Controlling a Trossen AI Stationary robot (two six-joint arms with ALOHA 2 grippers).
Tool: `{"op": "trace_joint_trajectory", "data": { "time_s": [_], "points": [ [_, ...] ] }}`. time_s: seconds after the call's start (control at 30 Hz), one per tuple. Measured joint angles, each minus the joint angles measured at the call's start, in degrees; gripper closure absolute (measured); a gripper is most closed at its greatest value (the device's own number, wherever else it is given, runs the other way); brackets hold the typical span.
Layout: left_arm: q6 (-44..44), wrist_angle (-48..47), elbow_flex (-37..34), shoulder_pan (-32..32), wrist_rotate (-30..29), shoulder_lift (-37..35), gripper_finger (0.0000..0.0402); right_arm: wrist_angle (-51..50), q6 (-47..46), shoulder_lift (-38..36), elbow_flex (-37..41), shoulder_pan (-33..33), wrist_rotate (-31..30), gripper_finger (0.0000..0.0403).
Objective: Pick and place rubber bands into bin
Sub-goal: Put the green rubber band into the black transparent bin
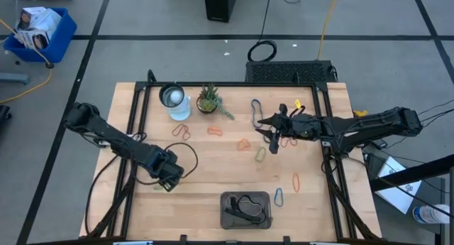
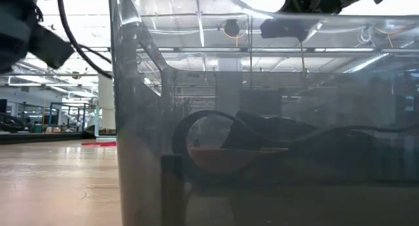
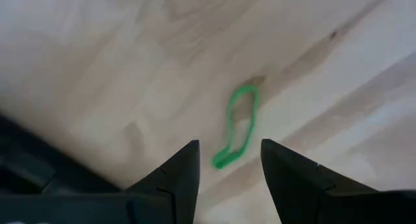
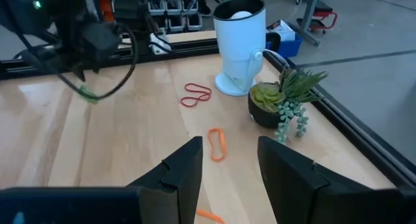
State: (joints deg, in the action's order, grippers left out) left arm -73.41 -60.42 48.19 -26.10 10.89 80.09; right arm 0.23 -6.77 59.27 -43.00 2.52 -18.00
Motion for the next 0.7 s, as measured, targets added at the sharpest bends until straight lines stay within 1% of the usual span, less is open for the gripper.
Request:
{"op": "trace_joint_trajectory", "data": {
  "time_s": [0.2,0.43,0.7],
  "points": [
    [-0.68,8.69,-4.86,-0.14,1.37,0.0,0.0231,0.02,-0.05,0.0,0.0,0.04,0.04,0.0261],
    [-3.43,14.72,-9.19,-0.38,3.6,0.0,0.0231,0.01,-0.06,0.0,0.0,0.04,0.02,0.0261],
    [-4.75,21.66,-12.17,-2.16,3.92,0.49,0.0231,0.02,-0.06,0.0,0.0,0.04,-0.03,0.0261]
  ]
}}
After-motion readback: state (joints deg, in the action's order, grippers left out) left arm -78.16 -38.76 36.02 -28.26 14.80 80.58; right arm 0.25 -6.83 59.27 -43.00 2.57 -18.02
